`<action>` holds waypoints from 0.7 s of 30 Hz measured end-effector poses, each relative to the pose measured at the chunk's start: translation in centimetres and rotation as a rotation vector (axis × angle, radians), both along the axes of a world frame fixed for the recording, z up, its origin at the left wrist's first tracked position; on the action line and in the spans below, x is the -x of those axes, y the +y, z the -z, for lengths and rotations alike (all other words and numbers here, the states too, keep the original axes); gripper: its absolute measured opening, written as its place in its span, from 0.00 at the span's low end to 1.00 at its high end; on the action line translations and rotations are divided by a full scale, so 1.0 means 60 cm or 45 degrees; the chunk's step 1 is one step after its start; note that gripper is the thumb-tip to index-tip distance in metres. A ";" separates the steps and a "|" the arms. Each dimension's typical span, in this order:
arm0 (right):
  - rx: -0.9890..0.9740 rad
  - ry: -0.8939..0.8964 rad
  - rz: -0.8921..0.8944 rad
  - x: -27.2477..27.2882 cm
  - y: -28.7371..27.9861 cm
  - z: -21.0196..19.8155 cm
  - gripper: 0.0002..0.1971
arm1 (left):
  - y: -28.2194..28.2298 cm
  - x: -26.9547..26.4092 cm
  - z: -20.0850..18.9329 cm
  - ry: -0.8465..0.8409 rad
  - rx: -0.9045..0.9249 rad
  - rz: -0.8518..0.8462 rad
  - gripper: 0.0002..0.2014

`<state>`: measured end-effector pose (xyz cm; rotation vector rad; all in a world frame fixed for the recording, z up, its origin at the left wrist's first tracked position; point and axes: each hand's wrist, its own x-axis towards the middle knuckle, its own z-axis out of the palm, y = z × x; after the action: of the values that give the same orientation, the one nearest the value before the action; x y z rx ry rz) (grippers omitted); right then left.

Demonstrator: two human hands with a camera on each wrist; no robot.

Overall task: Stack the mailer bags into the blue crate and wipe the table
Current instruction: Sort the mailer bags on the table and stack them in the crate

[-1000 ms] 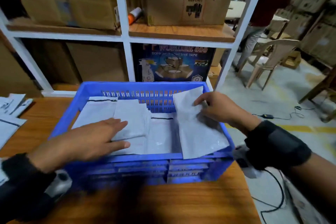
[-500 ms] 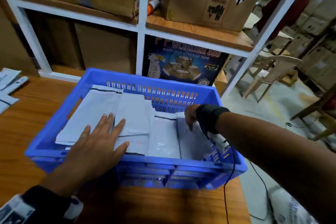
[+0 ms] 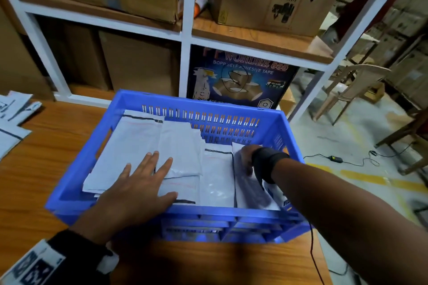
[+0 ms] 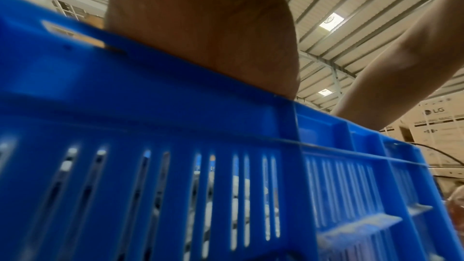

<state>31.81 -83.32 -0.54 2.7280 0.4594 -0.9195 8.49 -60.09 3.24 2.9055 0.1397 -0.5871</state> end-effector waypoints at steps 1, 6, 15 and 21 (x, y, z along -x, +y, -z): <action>0.009 0.031 0.005 -0.005 0.001 -0.001 0.16 | -0.001 -0.001 -0.001 0.002 0.003 0.003 0.49; 0.149 0.085 0.019 -0.012 0.006 -0.011 0.10 | -0.005 -0.001 -0.007 -0.013 0.074 -0.021 0.49; -0.082 0.016 0.123 -0.015 0.061 -0.137 0.27 | -0.005 -0.006 -0.001 -0.067 0.104 -0.022 0.41; -0.254 -0.063 0.213 0.062 0.071 -0.243 0.30 | 0.003 0.002 0.002 -0.245 0.170 0.058 0.39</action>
<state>28.09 -79.04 14.02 3.0017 0.3340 -0.8856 8.35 -59.93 3.11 2.8213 0.0088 -0.3076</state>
